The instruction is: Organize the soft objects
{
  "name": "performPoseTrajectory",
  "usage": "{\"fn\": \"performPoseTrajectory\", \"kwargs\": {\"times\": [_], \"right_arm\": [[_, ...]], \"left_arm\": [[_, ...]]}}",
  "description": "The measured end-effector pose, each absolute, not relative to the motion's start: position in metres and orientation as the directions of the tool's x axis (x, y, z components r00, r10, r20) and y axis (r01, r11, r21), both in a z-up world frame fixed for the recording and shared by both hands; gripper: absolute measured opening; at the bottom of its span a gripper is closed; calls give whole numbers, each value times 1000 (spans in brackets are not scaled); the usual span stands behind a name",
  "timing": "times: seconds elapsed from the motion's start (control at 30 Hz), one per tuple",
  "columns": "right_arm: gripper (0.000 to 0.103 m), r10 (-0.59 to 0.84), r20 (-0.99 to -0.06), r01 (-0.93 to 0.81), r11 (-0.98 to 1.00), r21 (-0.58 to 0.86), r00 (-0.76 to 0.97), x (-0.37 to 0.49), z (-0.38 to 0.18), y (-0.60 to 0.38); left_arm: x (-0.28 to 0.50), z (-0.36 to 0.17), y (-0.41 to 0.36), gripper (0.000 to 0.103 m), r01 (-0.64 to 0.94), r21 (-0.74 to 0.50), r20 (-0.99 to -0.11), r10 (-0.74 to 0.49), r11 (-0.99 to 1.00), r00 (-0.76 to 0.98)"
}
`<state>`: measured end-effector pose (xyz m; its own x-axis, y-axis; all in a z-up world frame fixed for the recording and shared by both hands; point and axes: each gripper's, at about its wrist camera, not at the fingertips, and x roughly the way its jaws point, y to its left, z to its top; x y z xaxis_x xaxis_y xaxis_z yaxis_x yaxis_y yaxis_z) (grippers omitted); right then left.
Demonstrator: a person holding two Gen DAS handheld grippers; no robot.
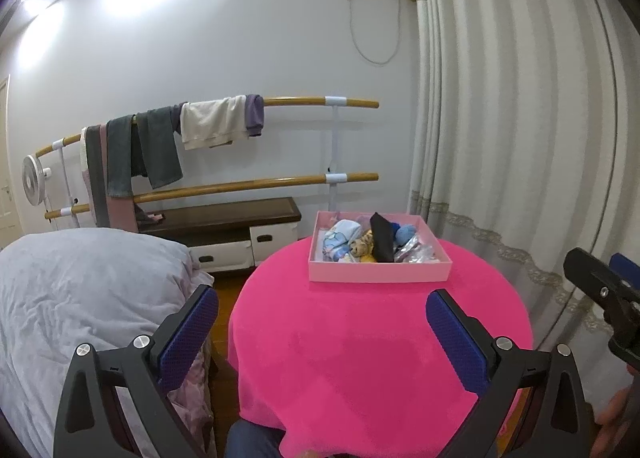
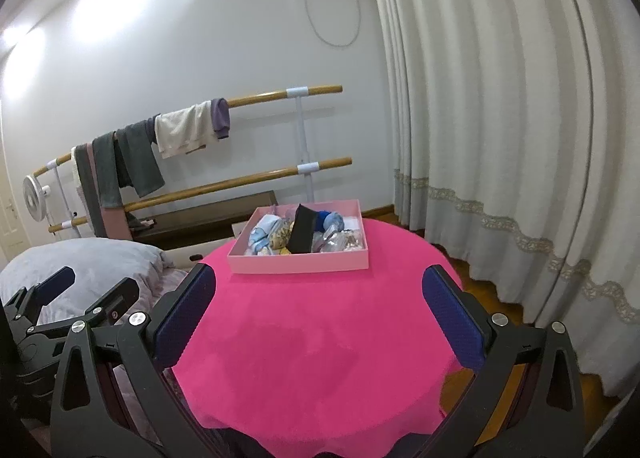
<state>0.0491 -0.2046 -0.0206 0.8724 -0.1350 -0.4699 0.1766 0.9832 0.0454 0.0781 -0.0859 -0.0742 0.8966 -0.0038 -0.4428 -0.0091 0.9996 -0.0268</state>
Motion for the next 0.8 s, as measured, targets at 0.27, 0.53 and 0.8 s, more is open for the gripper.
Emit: {"fn": "performPoseTrajectory", "kwargs": {"times": [0.27,0.53,0.8], "right_arm": [[103,-135,-432,176,983,56,892,32,-11,-199],[103,-139,-426,178,983,53,894,28,-12,-199],[103,-146,-423,184,982,50,894,26,-12,-203]], "left_arm": [[50,-61,-84,103,-19,-8,-423,14,1000,906],[41,-49,-85,103,-38,-10,-411,30,999,911],[44,-42,-89,103,-22,-27,-411,9,999,912]]}}
